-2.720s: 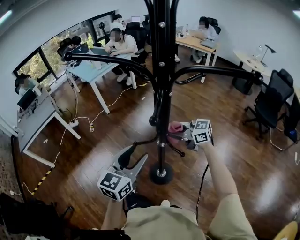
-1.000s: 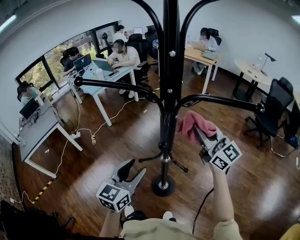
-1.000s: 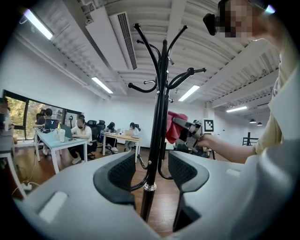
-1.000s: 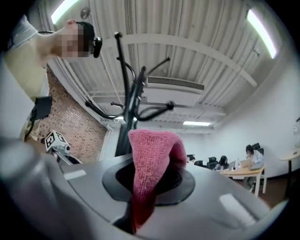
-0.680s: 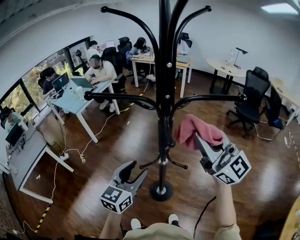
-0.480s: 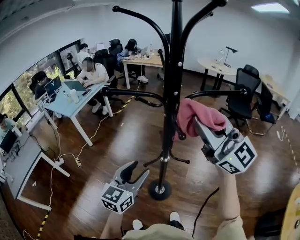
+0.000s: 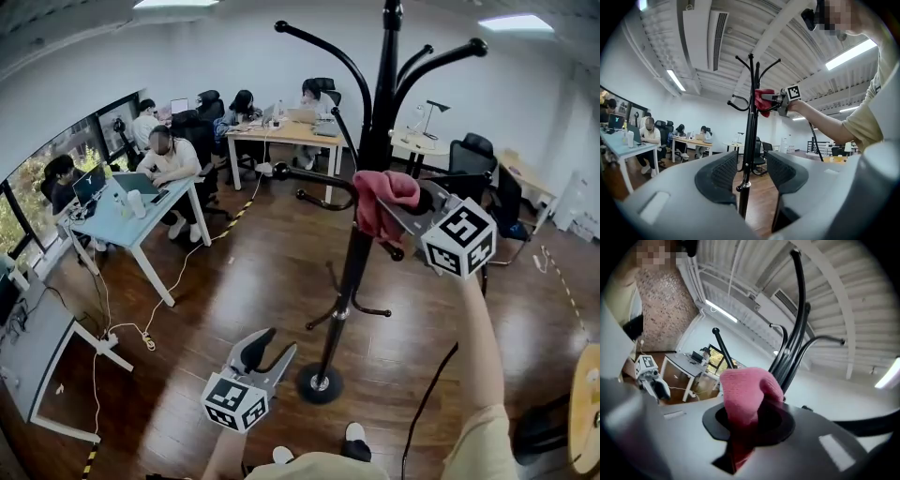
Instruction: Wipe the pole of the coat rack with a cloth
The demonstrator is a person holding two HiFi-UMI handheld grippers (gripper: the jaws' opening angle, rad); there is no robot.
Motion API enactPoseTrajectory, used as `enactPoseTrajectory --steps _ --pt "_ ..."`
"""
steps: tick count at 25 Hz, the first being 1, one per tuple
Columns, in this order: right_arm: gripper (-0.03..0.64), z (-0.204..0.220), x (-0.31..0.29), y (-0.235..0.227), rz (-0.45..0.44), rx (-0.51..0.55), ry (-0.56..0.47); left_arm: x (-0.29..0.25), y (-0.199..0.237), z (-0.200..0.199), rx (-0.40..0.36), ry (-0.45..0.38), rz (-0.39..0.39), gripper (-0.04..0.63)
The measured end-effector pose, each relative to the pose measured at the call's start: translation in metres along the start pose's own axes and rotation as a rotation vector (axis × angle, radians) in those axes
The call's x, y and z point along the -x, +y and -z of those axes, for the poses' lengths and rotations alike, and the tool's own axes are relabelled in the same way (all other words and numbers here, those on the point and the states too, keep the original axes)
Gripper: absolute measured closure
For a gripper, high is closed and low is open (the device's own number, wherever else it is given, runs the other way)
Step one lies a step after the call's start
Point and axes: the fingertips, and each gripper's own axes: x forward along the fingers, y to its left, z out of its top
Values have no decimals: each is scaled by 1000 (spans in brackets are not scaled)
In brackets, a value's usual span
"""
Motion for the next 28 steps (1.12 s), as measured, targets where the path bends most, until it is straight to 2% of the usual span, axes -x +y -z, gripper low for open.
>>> enactPoseTrajectory --steps 3,5,8,12,19,20,21,25,28 --pt "571 26 -8 15 -177 -143 147 4 14 -10 -4 -39 -37 421" --pt "571 39 -7 27 -290 -208 247 2 18 -13 -5 -49 -34 422" --pt "572 44 4 38 -413 -309 336 -5 19 -14 -8 -53 -22 422" --pt "572 35 27 53 -555 -292 365 -18 11 -14 -9 -48 -1 422" --pt "572 -3 83 89 -707 -152 324 -26 20 -21 -5 -66 -23 420" --pt "572 -11 88 90 -688 -129 314 -26 21 -21 -4 -68 -28 422" --pt "572 -20 88 83 -625 -104 292 -27 21 -22 -4 -69 -33 422" --pt "572 -67 53 37 -267 -41 136 -23 26 -23 2 -79 -33 421" --pt "571 -67 13 26 -113 -34 130 -10 36 -22 15 -98 -42 422"
